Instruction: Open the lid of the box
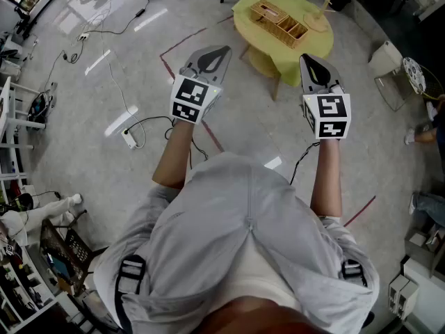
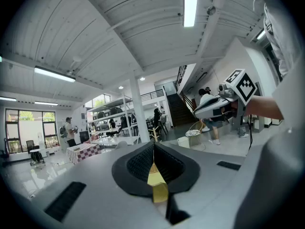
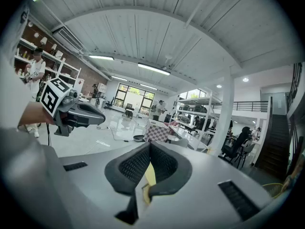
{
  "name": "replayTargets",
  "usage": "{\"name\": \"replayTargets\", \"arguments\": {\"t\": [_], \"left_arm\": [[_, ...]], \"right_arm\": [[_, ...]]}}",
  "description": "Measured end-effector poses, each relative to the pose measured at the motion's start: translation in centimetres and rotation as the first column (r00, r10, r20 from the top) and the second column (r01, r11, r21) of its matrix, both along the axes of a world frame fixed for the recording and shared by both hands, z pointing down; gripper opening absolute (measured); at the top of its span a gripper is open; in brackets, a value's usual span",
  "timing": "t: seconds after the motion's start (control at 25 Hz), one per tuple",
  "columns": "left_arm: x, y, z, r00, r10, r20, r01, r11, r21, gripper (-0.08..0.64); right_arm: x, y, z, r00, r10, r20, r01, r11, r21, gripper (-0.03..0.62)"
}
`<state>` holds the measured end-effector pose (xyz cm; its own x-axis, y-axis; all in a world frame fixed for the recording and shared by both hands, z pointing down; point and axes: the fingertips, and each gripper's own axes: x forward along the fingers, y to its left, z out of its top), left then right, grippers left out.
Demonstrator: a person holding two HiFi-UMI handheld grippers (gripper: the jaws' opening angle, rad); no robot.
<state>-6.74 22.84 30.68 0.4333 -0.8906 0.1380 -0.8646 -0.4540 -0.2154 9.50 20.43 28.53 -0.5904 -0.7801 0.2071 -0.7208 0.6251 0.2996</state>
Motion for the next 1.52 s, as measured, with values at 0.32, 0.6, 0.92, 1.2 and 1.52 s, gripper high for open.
{"name": "replayTargets", "arguments": {"t": [0.32,0.6,0.92,1.2,1.52], "left_arm": [[1.8,-0.4,1.2,1.0,-0.009,0.01,0.01,1.0,-0.025,0.031],[4.4,-0.4,2.4,0.999,-0.041,0.009,0.041,0.998,-0.05,0.031],[6.4,-1.2,4.1,0.998,-0.053,0.027,0.055,0.995,-0.083,0.031],[6.3,-5.1,5.0,0.999,-0.038,0.036,0.04,0.996,-0.082,0.031],[3.3,-15.3,6.1,0.999,-0.013,0.034,0.015,0.997,-0.073,0.031]], "right_arm": [[1.8,-0.6,0.6,1.0,-0.002,0.029,0.002,1.0,-0.007,0.023],[4.5,-1.0,1.8,0.998,-0.029,0.05,0.03,0.999,-0.019,0.023],[6.5,-2.4,3.5,0.997,-0.05,0.059,0.053,0.997,-0.058,0.023],[6.9,-6.4,4.3,0.998,0.001,0.058,0.004,0.997,-0.079,0.023],[4.7,-16.0,5.1,0.998,0.059,-0.005,-0.059,0.996,-0.064,0.023]]}}
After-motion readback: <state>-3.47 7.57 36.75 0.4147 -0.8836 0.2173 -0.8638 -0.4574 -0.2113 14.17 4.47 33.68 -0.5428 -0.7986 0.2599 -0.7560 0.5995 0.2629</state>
